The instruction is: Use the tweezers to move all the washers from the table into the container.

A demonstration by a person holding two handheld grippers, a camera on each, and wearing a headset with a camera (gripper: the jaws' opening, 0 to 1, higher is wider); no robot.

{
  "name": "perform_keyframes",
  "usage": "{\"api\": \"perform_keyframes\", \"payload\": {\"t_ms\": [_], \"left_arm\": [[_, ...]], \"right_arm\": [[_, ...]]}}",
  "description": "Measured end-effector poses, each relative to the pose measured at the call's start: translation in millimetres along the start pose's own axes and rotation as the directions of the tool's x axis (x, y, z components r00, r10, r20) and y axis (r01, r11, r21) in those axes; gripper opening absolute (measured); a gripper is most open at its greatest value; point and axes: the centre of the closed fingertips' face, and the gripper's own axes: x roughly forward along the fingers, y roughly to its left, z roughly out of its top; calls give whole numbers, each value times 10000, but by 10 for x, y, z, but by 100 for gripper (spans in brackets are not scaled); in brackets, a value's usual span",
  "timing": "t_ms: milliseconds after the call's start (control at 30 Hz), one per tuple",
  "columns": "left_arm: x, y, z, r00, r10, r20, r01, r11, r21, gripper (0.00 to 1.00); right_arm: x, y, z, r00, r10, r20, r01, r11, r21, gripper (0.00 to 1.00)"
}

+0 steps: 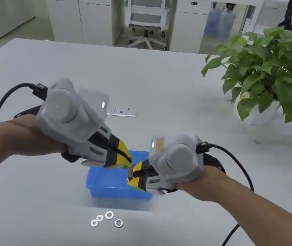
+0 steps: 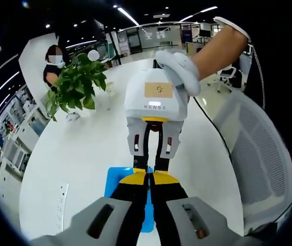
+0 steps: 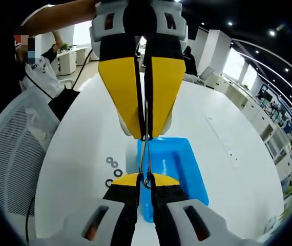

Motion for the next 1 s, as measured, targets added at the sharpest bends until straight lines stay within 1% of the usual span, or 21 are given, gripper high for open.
{"api": "perform_keyframes", "payload": {"t_ms": [133, 433, 600, 800, 1000], "left_arm": [[42, 69, -47, 10000, -1, -18, 1, 10000, 7, 5], [151, 185, -161, 10000, 5, -67, -5, 10000, -52, 5], [228, 255, -255, 10000, -20, -40, 20, 9998, -202, 5], [314, 329, -371, 10000, -52, -72, 50, 9994, -355, 6], [407, 395, -462, 9999, -103, -102, 98, 9990, -432, 6]], "right_arm": [[49, -69, -41, 10000, -17, -10, 17, 10000, 8, 9], [162, -175, -151, 10000, 17, -50, -16, 9999, 147, 9], [257, -236, -234, 9999, 59, -97, -57, 9998, 215, 9], [371, -292, -321, 9997, 221, -120, -217, 9993, 308, 9], [461, -343, -423, 9993, 326, -158, -319, 9986, 418, 10]]}}
